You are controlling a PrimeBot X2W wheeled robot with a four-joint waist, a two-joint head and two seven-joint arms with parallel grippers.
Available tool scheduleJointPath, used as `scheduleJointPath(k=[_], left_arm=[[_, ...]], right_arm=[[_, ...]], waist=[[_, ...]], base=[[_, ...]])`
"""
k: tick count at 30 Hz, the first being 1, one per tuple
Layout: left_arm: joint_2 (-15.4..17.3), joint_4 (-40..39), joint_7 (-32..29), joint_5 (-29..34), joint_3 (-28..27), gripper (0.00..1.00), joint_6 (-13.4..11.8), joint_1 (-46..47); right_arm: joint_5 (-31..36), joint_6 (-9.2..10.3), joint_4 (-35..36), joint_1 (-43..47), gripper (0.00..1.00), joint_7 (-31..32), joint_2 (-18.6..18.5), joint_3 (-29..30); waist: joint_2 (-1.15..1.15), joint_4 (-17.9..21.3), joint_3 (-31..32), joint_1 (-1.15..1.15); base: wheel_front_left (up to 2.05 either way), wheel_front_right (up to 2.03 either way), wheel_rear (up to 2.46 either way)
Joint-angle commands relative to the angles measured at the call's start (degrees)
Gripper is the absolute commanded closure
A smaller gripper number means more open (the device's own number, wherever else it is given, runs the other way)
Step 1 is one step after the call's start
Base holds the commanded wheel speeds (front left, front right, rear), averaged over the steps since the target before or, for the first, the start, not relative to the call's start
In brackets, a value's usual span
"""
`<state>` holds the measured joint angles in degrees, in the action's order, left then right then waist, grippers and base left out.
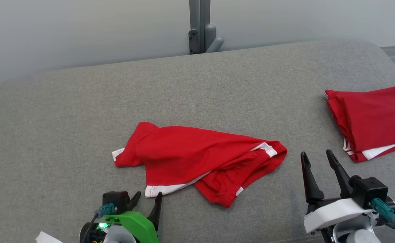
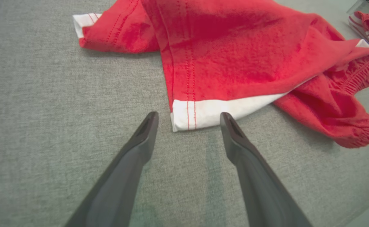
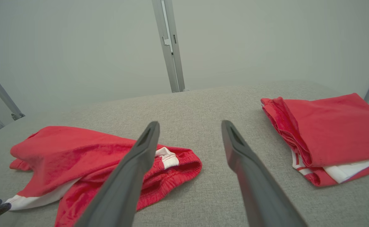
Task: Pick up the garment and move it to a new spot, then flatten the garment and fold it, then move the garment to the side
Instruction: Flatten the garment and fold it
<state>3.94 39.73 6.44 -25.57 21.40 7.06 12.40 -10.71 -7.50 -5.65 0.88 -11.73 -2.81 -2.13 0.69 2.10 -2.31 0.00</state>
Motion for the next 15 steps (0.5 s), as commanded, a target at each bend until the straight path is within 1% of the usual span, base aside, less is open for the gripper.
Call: scheduleJointPath(k=[1, 7, 12, 13, 15], left_arm=[[0.02, 0.89, 0.04, -0.84, 0.20, 0.00, 0.24, 1.30], [-0.14, 3.74, 0.82, -4.59, 1.71, 0.00, 0.47, 3.08], [0.32, 2.77, 1.56, -8.54, 4.89, 0.00, 0.47, 3.28], [0.64, 2.39, 1.50, -9.38, 5.63, 0.07, 0.47, 3.21], [1.39, 1.90, 1.52, -10.80, 6.84, 0.32, 0.47, 3.07]], right_arm=[[0.14, 0.03, 0.03, -0.56, 0.00, -0.51, -0.07, 0.12], [0.12, 0.03, -0.20, -1.04, 0.00, -0.66, -0.07, 0.25], [0.07, 0.03, -0.39, -1.11, 0.00, -0.90, -0.07, 0.47], [0.03, 0.03, -0.40, -1.06, 0.00, -0.94, -0.07, 0.55], [-0.03, 0.03, -0.48, -1.02, 0.00, -1.00, -0.07, 0.64]], waist=[[-0.69, 0.83, -0.84, 0.00], [-0.69, 1.46, -1.46, 0.00], [-0.69, 1.48, -1.45, 0.00], [-0.69, 1.43, -1.43, 0.00], [-0.69, 1.32, -1.39, 0.00]], base=[[0.00, 0.00, 0.00], [0.00, 0.00, 0.00], [0.00, 0.00, 0.00], [0.00, 0.00, 0.00], [0.00, 0.00, 0.00]])
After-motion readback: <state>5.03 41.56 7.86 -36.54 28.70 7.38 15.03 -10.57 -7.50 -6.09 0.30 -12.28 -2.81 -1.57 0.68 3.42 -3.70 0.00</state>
